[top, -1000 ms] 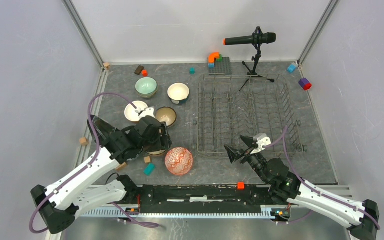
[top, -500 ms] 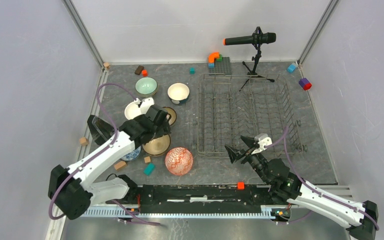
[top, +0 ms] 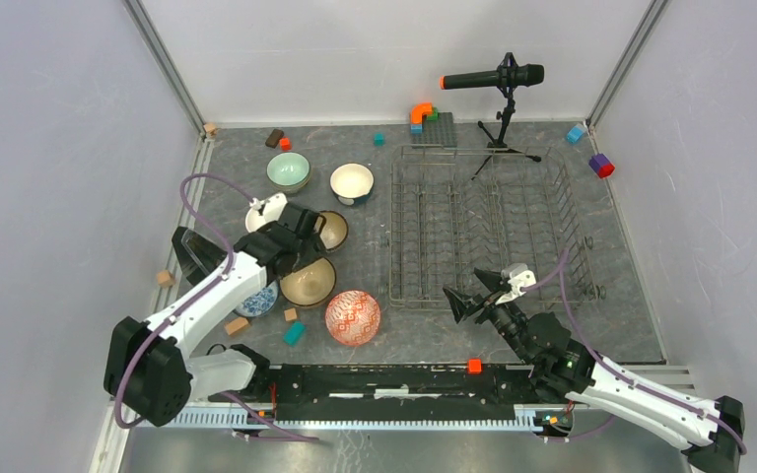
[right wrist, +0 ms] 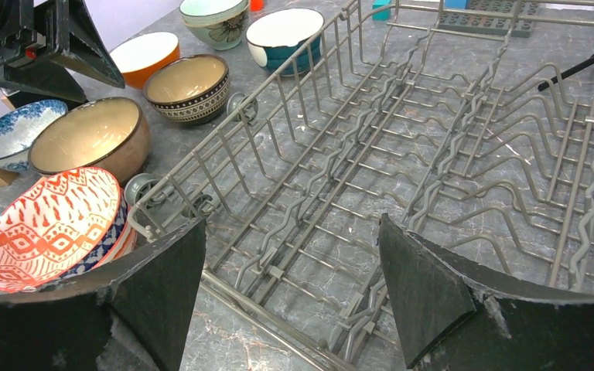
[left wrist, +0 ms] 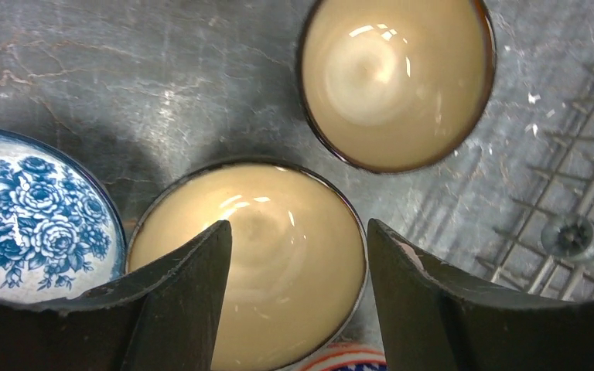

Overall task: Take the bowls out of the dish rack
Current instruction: Adjust the bowl at the center of the board.

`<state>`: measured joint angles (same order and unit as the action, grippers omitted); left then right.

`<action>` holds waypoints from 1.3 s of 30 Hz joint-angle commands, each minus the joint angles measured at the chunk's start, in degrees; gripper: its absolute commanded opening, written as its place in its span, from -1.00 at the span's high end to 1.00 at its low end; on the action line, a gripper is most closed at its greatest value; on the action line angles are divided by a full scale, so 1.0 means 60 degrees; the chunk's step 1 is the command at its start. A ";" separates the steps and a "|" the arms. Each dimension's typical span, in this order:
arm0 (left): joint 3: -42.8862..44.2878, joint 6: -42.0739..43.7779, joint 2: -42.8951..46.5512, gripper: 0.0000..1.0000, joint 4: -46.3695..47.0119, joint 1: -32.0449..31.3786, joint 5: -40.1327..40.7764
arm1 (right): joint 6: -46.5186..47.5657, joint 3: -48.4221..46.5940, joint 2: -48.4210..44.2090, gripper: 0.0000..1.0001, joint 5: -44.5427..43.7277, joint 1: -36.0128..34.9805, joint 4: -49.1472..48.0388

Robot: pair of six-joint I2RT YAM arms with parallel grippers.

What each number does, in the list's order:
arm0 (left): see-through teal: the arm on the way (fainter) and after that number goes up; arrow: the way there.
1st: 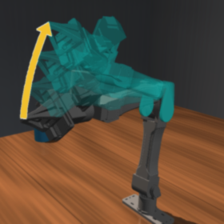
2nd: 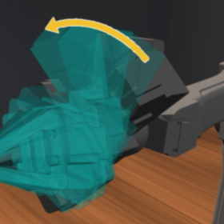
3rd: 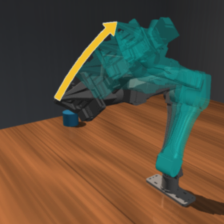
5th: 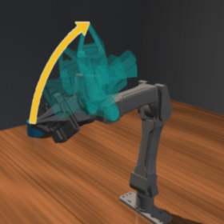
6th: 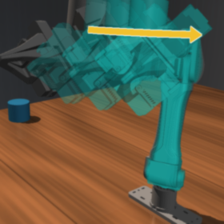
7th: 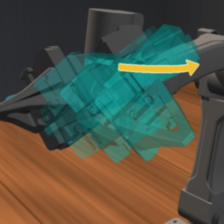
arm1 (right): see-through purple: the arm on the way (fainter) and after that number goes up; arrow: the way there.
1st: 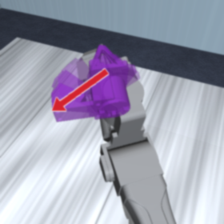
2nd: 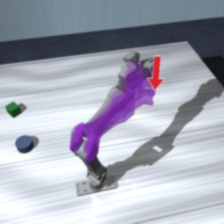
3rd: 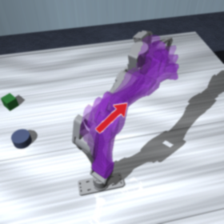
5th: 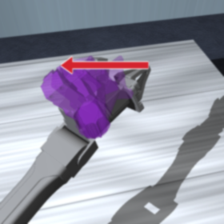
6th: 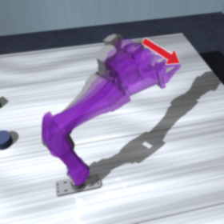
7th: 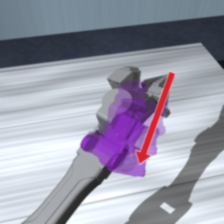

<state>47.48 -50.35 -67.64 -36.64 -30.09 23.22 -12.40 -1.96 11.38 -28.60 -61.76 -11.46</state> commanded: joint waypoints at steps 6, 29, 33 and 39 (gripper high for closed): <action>0.1411 0.0158 -0.0916 -0.38 0.0004 0.0544 0.0116 | -0.0014 0.0064 0.0263 -0.73 0.0058 0.0010 -0.0277; 0.3178 0.0928 -0.4377 -0.04 0.0025 0.1536 -0.0298 | -0.0115 0.0121 -0.0571 -0.73 0.0033 0.0002 0.0404; 0.3229 0.0921 -0.4553 0.07 0.0015 0.1621 -0.0300 | -0.0130 0.0179 -0.0780 -0.73 -0.0009 0.0010 0.0526; 0.3657 0.0963 -0.4839 0.15 0.0041 0.1653 -0.0345 | -0.0147 0.0139 -0.0797 -0.73 0.0005 0.0010 0.0615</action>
<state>65.65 -46.89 -95.57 -37.45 -20.58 21.23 -12.80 -1.63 6.92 -28.36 -61.76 -7.99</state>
